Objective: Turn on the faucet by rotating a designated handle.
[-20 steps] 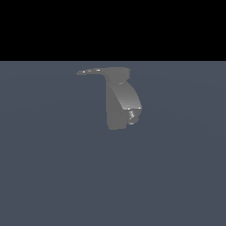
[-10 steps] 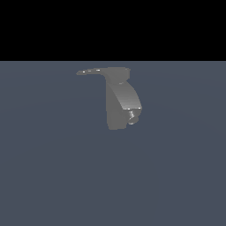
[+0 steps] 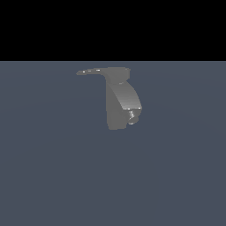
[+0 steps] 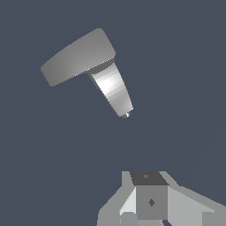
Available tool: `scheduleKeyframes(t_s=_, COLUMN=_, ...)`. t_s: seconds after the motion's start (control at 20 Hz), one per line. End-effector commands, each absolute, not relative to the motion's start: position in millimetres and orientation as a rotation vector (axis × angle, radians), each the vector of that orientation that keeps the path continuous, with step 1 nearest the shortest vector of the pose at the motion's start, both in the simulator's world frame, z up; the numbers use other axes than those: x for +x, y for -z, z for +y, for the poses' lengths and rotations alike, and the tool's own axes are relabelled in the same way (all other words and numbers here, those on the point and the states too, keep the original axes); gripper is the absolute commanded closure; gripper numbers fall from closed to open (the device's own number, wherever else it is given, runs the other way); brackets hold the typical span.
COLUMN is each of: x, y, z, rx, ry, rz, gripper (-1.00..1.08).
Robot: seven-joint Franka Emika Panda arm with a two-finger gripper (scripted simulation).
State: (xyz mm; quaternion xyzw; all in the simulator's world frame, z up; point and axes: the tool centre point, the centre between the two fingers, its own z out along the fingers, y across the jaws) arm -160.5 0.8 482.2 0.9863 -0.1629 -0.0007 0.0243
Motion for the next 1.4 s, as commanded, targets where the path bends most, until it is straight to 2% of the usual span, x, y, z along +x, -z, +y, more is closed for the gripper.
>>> scheduleKeyframes(t_s=0.0, x=-144.5, y=-477.7, z=4.6, rx=3.038, ry=-0.001, rz=-0.590, gripper=1.08)
scheduleKeyframes(t_s=0.65, x=-64.4, y=-442.3, z=27.5, rx=2.931, ry=-0.013, rz=-1.023, gripper=1.08)
scheduleKeyframes(t_s=1.35, x=14.5, y=-383.0, z=58.3, rx=2.749, ry=-0.016, rz=-1.474, gripper=1.08)
